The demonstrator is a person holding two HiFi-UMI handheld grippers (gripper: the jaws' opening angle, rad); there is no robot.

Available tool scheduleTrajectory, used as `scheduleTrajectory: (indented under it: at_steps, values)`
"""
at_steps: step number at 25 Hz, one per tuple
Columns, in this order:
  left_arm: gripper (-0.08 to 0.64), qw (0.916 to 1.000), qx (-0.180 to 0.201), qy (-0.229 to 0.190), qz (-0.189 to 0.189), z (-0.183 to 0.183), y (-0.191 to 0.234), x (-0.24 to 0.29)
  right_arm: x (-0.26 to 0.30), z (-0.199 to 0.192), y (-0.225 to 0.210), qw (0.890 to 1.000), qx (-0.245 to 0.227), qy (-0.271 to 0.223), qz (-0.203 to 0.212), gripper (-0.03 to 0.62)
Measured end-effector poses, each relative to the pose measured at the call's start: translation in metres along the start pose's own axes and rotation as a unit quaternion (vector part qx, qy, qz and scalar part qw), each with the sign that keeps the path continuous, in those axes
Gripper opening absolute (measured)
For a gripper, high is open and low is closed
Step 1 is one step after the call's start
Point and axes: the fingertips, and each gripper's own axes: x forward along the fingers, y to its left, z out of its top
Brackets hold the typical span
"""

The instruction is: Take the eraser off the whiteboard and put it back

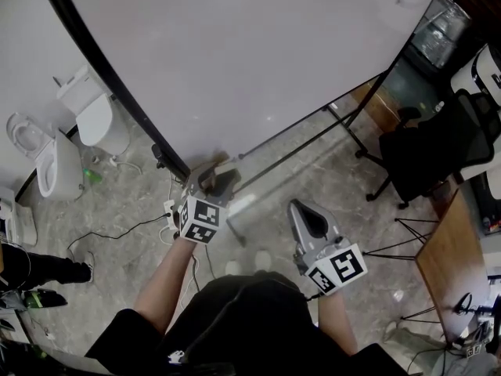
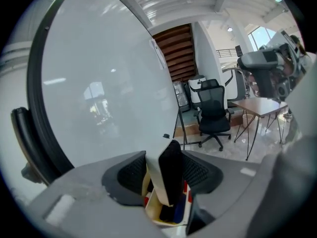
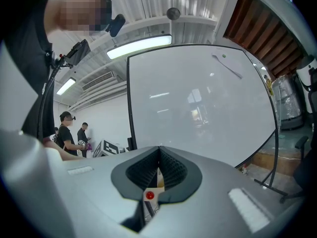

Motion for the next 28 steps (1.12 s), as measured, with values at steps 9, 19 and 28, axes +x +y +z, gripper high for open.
scheduleTrajectory:
  at_steps: [9, 19, 28]
  values:
    - [0.218, 0.9983, -0.016, -0.048, 0.027, 0.019, 0.012, -0.027, 0.008, 0.007, 0.011, 1.000, -0.007, -0.008, 0.018, 0.009]
    - [0.218, 0.9922, -0.042, -0.104, 0.055, 0.051, 0.023, -0.085, 0.017, 0.010, 0.029, 0.999, -0.014, -0.008, 0.047, 0.009]
    - [0.218, 0.9786, -0.086, -0.167, 0.085, 0.067, 0.042, -0.145, 0.029, 0.014, 0.046, 0.997, -0.023, -0.011, 0.071, 0.009]
